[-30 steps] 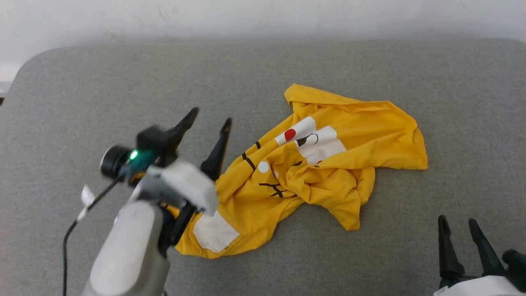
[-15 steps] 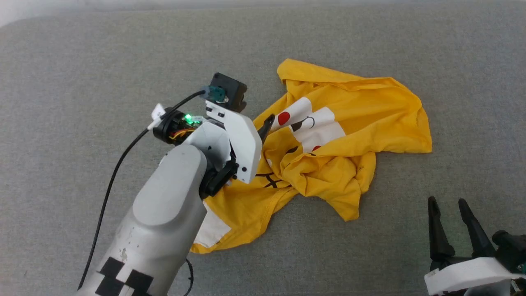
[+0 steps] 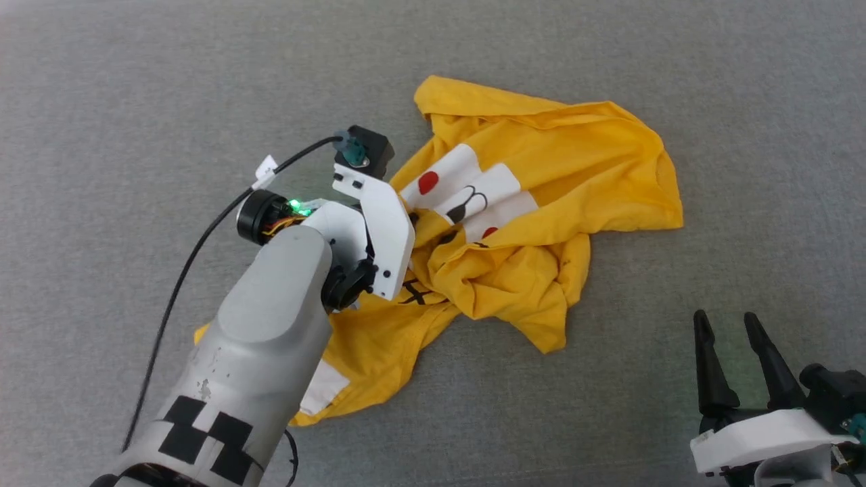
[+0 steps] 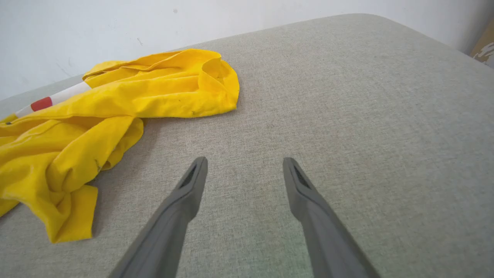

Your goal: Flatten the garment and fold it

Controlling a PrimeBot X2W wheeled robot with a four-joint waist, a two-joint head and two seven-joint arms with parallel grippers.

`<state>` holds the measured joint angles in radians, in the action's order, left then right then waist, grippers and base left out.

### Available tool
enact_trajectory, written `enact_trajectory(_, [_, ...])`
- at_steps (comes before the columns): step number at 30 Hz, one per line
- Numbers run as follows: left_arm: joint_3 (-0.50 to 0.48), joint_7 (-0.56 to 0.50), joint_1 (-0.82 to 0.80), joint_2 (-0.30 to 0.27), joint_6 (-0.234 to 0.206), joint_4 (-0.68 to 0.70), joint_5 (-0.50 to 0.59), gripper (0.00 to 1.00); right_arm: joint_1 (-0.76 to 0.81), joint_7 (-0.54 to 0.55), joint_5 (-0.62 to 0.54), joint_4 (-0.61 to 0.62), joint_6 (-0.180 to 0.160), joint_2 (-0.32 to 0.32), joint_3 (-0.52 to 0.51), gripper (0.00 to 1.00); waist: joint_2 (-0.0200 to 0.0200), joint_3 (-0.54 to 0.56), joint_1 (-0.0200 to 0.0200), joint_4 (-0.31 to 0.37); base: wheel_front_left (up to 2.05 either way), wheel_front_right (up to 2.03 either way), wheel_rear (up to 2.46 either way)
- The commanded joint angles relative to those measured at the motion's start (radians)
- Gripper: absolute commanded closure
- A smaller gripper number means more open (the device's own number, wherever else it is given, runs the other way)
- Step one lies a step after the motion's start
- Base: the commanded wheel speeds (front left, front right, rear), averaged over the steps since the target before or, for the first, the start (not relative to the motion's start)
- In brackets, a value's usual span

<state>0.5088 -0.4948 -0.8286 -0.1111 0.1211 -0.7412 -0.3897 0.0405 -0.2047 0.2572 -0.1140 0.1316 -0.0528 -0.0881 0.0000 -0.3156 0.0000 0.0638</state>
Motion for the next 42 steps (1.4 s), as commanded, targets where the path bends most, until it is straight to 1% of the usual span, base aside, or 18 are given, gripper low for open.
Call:
enact_trajectory(1, [0.014, 0.015, 0.01, 0.004, -0.001, -0.022, -0.011, 1.0, -0.015, -0.009, 0.005, -0.006, -0.001, 0.003, 0.0, 0.0, 0.0, -0.007, 0.0, 0.013, 0.0, 0.0, 0.0])
enact_trajectory(3, [0.016, 0.07, 0.003, 0.002, 0.002, -0.016, -0.011, 1.0, -0.016, -0.011, 0.006, -0.01, -0.001, 0.003, -0.002, 0.0, 0.0, -0.006, 0.0, 0.014, 0.0, 0.0, 0.0])
enact_trajectory(5, [0.01, 0.148, -0.016, -0.003, -0.001, -0.006, -0.001, 1.0, -0.015, -0.014, 0.007, -0.014, -0.001, 0.003, -0.007, 0.0, 0.0, -0.005, 0.0, 0.011, 0.0, 0.0, 0.0])
enact_trajectory(8, [-0.009, 0.262, -0.053, -0.007, -0.027, 0.0, 0.013, 1.0, -0.015, -0.016, 0.006, -0.017, -0.001, 0.003, -0.011, 0.0, 0.0, -0.005, 0.0, 0.005, 0.0, 0.0, 0.0])
enact_trajectory(13, [-0.065, 0.449, -0.109, -0.032, -0.126, -0.019, 0.04, 1.0, -0.019, -0.013, 0.003, -0.011, -0.001, 0.003, 0.002, 0.0, 0.0, -0.024, 0.0, 0.007, 0.0, 0.0, 0.0])
enact_trajectory(15, [-0.086, 0.503, -0.124, -0.054, -0.165, -0.043, 0.049, 1.0, -0.023, -0.01, 0.0, -0.008, -0.001, 0.003, 0.005, 0.0, 0.0, -0.035, 0.0, 0.014, 0.0, 0.0, 0.0])
enact_trajectory(18, [-0.122, 0.58, -0.138, -0.094, -0.238, -0.088, 0.062, 1.0, -0.023, -0.005, -0.008, -0.007, -0.001, 0.003, 0.003, 0.0, 0.0, -0.046, 0.0, 0.03, 0.0, 0.0, 0.0])
enact_trajectory(20, [-0.142, 0.617, -0.142, -0.113, -0.273, -0.121, 0.062, 0.98, -0.023, -0.001, -0.013, -0.006, -0.001, 0.003, 0.004, 0.0, 0.0, -0.052, 0.0, 0.039, 0.0, 0.0, 0.0])
enact_trajectory(21, [-0.15, 0.624, -0.14, -0.118, -0.278, -0.14, 0.057, 0.7, -0.023, 0.001, -0.015, -0.006, -0.001, 0.003, 0.005, 0.0, 0.0, -0.054, 0.0, 0.043, 0.0, 0.0, 0.0])
enact_trajectory(22, [-0.158, 0.623, -0.138, -0.118, -0.276, -0.158, 0.045, 0.0, -0.023, 0.004, -0.017, -0.005, -0.001, 0.003, 0.005, 0.0, 0.0, -0.057, 0.0, 0.046, 0.0, 0.0, 0.0])
enact_trajectory(24, [-0.174, 0.647, -0.145, -0.115, -0.279, -0.176, 0.029, 0.0, -0.024, 0.007, -0.018, 0.001, -0.001, 0.003, 0.003, 0.0, 0.0, -0.067, 0.0, 0.044, 0.0, 0.0, 0.0])
enact_trajectory(29, [-0.188, 0.699, -0.165, -0.077, -0.233, -0.183, -0.01, 0.0, -0.029, 0.011, -0.019, 0.011, -0.001, 0.003, -0.012, 0.0, 0.0, -0.072, 0.0, 0.016, 0.0, 0.0, 0.0])
enact_trajectory(33, [-0.197, 0.741, -0.154, -0.059, -0.189, -0.13, -0.029, 0.0, -0.03, 0.01, -0.019, 0.011, -0.001, 0.003, -0.026, 0.0, 0.0, -0.05, 0.0, -0.017, 0.0, 0.0, 0.0])
enact_trajectory(36, [-0.205, 0.754, -0.09, -0.053, -0.173, -0.032, -0.031, 0.0, -0.021, 0.011, -0.019, 0.008, -0.001, 0.003, -0.035, 0.0, 0.0, -0.016, 0.0, -0.04, 0.0, 0.0, 0.0])
enact_trajectory(39, [-0.227, 0.756, 0.032, -0.052, -0.174, 0.123, -0.031, 0.0, -0.005, 0.014, -0.019, 0.008, -0.001, 0.003, -0.043, 0.0, 0.0, 0.02, 0.0, -0.062, 0.0, 0.0, 0.0])
enact_trajectory(40, [-0.227, 0.756, 0.032, -0.052, -0.174, 0.123, -0.031, 0.0, -0.005, 0.014, -0.019, 0.008, -0.001, 0.003, -0.043, 0.0, 0.0, 0.02, 0.0, -0.062, 0.0, 0.0, 0.0])
enact_trajectory(41, [-0.241, 0.756, 0.085, -0.053, -0.181, 0.184, -0.033, 0.0, 0.001, 0.016, -0.019, 0.009, -0.001, 0.003, -0.044, 0.0, 0.0, 0.031, 0.0, -0.068, 0.0, 0.0, 0.0])
enact_trajectory(42, [-0.259, 0.756, 0.203, -0.059, -0.193, 0.313, -0.021, 0.0, 0.011, 0.021, -0.019, 0.011, -0.001, 0.003, -0.044, 0.0, 0.0, 0.052, 0.0, -0.076, 0.0, 0.0, 0.0])
